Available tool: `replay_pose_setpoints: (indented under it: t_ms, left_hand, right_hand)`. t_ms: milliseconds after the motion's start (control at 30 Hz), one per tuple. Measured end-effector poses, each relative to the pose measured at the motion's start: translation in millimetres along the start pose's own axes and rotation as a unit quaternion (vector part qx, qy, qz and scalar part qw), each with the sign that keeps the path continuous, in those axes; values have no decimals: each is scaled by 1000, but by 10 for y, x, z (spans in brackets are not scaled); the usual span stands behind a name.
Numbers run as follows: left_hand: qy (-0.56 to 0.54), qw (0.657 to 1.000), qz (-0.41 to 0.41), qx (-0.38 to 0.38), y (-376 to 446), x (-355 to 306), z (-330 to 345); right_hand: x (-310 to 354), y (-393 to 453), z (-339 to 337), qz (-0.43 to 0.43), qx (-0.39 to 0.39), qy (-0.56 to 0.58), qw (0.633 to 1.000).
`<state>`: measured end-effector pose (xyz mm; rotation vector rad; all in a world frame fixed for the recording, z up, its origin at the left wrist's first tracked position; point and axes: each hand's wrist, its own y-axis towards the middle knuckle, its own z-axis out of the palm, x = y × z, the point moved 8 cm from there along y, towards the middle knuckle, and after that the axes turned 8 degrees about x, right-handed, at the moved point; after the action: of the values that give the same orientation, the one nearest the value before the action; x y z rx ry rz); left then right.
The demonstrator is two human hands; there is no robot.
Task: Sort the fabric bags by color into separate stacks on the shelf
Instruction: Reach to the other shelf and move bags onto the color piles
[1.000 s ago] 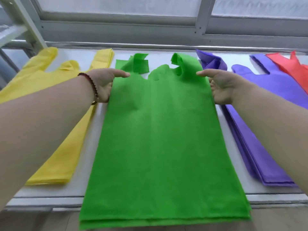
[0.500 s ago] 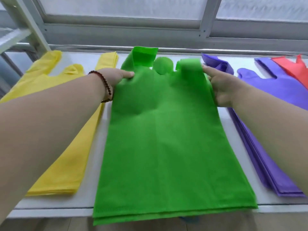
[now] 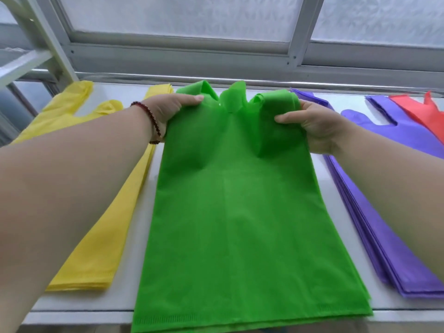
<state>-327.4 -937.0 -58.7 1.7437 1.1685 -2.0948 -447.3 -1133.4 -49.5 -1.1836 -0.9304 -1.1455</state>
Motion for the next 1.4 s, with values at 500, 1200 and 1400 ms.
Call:
replay_pose_setpoints:
  t_ms: [500,1200,1400]
  left_hand:
    - [175,970,25,-169,277,-31,-340]
    - [149,964,-84,-205,-24,203,-342]
    - [128,965,-155,-167,-704,608,-78]
  right_hand:
    - [-339,-52,-286,206,-188,-53,959]
    - [-205,10,-401,222,-237,-164,931]
    - [-341,-249,-215,261,-122,-111,951]
